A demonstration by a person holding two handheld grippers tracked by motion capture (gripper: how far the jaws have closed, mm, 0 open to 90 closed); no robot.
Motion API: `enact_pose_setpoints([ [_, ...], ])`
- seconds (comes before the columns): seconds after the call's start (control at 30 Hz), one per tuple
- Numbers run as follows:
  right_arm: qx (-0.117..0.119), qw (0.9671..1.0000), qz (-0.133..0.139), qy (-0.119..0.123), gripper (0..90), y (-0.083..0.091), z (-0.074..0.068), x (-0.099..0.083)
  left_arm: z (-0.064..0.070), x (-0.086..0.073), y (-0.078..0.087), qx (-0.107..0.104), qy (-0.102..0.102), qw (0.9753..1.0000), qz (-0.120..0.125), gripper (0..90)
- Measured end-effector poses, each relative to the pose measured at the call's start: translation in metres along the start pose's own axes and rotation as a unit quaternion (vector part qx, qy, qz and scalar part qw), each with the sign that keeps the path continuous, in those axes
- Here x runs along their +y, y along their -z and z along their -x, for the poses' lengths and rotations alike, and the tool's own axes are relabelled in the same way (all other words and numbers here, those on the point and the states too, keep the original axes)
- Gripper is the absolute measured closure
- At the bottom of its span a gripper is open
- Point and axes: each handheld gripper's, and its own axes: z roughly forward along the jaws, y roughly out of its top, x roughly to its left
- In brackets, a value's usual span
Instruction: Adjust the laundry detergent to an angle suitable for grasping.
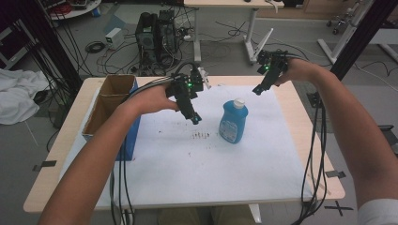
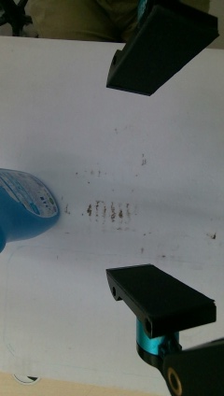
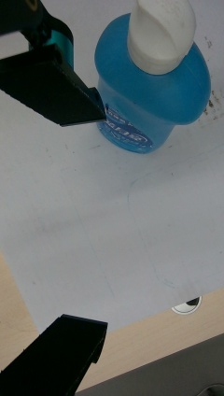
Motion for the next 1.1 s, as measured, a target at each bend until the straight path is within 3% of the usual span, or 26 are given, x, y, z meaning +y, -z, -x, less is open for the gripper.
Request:
enact_pose_setpoints([
  [0.13, -0.001, 1.0, 0.0, 0.0, 1.0, 0.001, 0.0, -0.001, 0.001, 0.0, 0.0, 0.001, 0.008, 0.9999, 0.007, 8.8],
  [0.53, -0.009, 0.9999, 0.015, -0.002, 1.0, 0.006, -0.001, -0.01, 0.005, -0.002, 0.005, 0.008, 0.001, 1.0, -0.001, 8.8],
  [0.6, -0.011, 0.9998, 0.011, -0.011, 1.0, 0.007, -0.003, -0.011, 0.005, -0.002, 0.005, 0.009, -0.001, 0.9999, -0.004, 8.8],
  [1.1, -0.01, 0.9997, 0.014, -0.017, 1.0, 0.012, -0.006, -0.016, 0.006, -0.01, 0.007, 0.012, 0.01, 0.9999, 0.005, 8.8],
])
